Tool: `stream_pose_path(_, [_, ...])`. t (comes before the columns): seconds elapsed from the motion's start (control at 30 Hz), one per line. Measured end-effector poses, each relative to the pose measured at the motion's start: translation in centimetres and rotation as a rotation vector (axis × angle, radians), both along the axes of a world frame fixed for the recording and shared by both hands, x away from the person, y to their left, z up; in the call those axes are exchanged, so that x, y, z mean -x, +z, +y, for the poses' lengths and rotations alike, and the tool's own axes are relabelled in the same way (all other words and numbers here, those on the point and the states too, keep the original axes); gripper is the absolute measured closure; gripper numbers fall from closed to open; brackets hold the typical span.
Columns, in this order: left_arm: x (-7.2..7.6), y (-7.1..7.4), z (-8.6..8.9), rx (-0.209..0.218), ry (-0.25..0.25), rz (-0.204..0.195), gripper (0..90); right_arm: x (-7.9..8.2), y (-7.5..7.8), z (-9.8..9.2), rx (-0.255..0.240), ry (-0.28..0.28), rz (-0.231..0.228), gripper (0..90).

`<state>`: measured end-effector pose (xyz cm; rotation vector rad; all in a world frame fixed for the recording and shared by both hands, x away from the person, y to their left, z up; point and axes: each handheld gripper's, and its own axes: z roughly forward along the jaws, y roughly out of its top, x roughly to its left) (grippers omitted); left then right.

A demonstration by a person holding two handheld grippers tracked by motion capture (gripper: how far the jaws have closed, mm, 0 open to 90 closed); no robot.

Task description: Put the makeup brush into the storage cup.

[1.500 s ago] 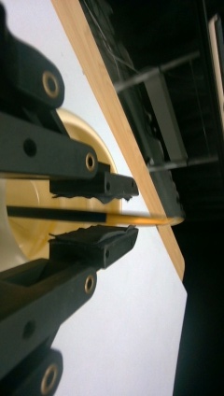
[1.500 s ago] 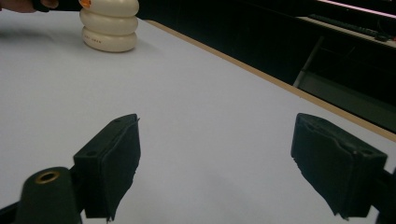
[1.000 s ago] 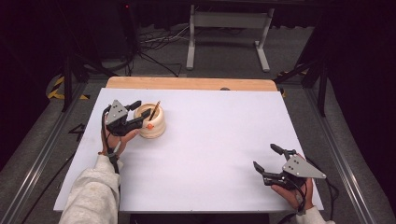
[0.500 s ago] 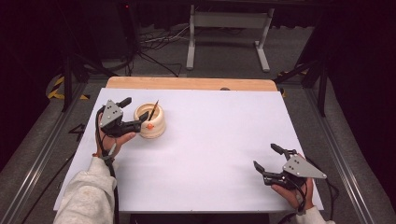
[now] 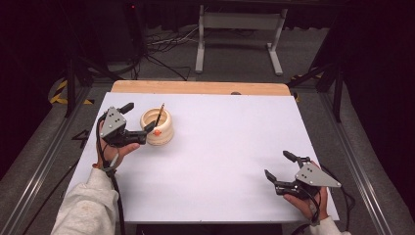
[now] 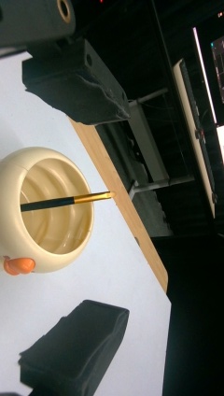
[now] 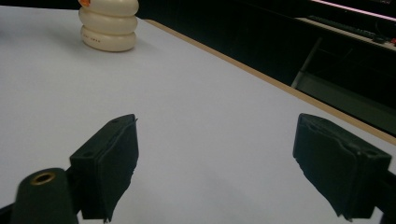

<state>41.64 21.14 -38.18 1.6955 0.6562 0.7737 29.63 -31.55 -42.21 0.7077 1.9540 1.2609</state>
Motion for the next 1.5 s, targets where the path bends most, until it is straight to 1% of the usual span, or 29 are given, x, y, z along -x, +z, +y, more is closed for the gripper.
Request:
stream_pose_path(0.2, [0.6, 0.0, 0.0, -0.031, -0.004, -0.005, 4.6, 0.0, 0.0, 0.1, -0.004, -0.009, -0.004, 10.2])
stream_pose_path(0.33, [1.1, -0.1, 0.3, -0.023, -0.019, -0.008, 3.5, 0.0, 0.0, 0.2, 0.001, -0.013, -0.003, 6.6])
stream_pose_path(0.4, [1.2, -0.1, 0.4, -0.025, -0.021, -0.011, 3.5, 0.0, 0.0, 0.2, 0.002, -0.014, -0.003, 6.3])
stream_pose_path(0.47, [1.5, -0.1, 0.4, -0.024, -0.034, -0.017, 3.0, 0.0, 0.0, 0.2, 0.002, -0.014, -0.004, 4.5])
stream_pose_path(0.57, [1.8, -0.1, 0.3, -0.035, -0.047, -0.023, 2.9, 0.0, 0.0, 0.3, 0.007, -0.020, -0.007, 3.2])
stream_pose_path(0.77, [2.4, 0.2, 0.3, -0.031, -0.058, -0.025, 1.4, 0.0, 0.0, 0.2, 0.016, -0.029, -0.011, 3.1])
stream_pose_path(0.83, [2.7, 0.1, 0.4, -0.026, -0.055, -0.037, 1.5, 0.0, -0.1, 0.3, 0.019, -0.028, -0.010, 3.2])
stream_pose_path(0.9, [2.9, 0.0, 0.4, -0.036, -0.050, -0.039, 1.7, 0.0, -0.1, 0.3, 0.021, -0.026, -0.011, 3.3])
stream_pose_path(0.97, [3.0, -0.1, 0.4, -0.037, -0.061, -0.033, 1.7, 0.0, -0.1, 0.3, 0.018, -0.027, -0.010, 3.4])
stream_pose_path(1.0, [3.1, -0.2, 0.4, -0.045, -0.060, -0.033, 1.7, -0.1, -0.1, 0.3, 0.020, -0.027, -0.011, 3.4])
stream_pose_path(1.23, [3.7, -0.3, 0.5, -0.042, -0.072, -0.040, 1.8, 0.0, -0.1, 0.3, 0.023, -0.025, -0.014, 3.8])
stream_pose_path(1.33, [4.0, -0.3, 0.4, -0.055, -0.080, -0.043, 1.8, 0.0, -0.1, 0.3, 0.022, -0.027, -0.014, 3.9])
stream_pose_path(1.5, [4.5, -0.3, 0.3, -0.057, -0.093, -0.051, 2.1, 0.0, -0.1, 0.3, 0.022, -0.028, -0.016, 3.9])
